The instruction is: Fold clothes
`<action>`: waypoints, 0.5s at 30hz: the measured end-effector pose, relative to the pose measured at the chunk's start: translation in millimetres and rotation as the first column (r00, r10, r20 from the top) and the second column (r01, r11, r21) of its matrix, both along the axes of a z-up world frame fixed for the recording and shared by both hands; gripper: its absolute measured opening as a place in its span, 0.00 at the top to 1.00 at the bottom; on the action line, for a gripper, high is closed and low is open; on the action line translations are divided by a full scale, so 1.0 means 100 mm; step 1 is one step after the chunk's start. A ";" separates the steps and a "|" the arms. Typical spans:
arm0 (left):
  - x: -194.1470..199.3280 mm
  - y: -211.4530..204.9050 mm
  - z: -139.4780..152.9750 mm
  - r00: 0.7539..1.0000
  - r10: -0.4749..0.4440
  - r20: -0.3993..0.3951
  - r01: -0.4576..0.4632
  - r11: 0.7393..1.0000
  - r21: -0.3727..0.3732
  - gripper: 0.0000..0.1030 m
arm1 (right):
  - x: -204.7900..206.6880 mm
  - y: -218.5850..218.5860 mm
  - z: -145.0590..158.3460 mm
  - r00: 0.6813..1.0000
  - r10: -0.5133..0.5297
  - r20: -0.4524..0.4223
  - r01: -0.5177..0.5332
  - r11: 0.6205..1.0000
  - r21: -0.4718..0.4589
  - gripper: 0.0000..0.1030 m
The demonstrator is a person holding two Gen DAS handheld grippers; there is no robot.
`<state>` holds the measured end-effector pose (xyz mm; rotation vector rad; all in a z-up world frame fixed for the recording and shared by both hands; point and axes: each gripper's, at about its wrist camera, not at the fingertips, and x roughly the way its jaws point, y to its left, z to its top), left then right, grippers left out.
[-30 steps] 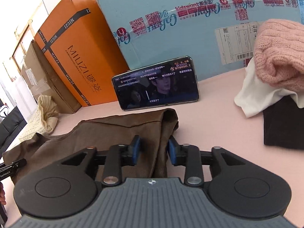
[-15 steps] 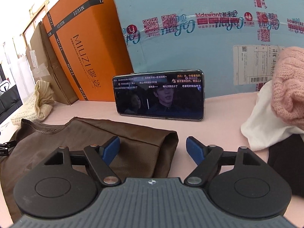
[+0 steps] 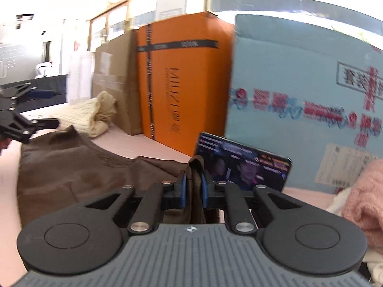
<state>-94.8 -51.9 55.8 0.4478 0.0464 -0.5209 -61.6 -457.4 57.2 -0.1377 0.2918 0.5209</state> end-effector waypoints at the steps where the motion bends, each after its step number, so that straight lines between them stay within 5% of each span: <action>1: -0.01 -0.08 0.00 0.998 -0.068 0.015 0.068 0.997 0.021 0.00 | -0.07 0.01 0.03 0.999 0.048 0.015 -0.048 0.999 0.009 0.91; 5: -0.02 -0.46 -0.05 0.958 -0.281 0.055 0.269 0.950 0.156 0.00 | -0.32 0.05 0.12 0.974 0.225 0.028 -0.226 0.973 0.047 0.91; 11: 0.21 -0.90 -0.21 0.898 -0.428 -0.106 0.440 0.858 0.265 0.02 | -0.57 0.04 0.17 0.923 0.383 0.029 -0.383 0.912 0.150 0.91; 12: 0.25 -0.92 -0.23 0.883 -0.448 -0.137 0.469 0.843 0.262 0.13 | -0.60 0.02 0.17 0.920 0.391 0.035 -0.391 0.905 0.167 0.91; 13: 0.27 -0.91 -0.22 0.858 -0.481 -0.177 0.512 0.825 0.239 0.52 | -0.63 0.00 0.17 0.916 0.398 0.040 -0.399 0.899 0.183 0.91; 15: 0.32 -0.89 -0.20 0.825 -0.513 -0.236 0.558 0.806 0.197 0.75 | -0.67 -0.02 0.17 0.924 0.378 0.049 -0.380 0.906 0.187 0.91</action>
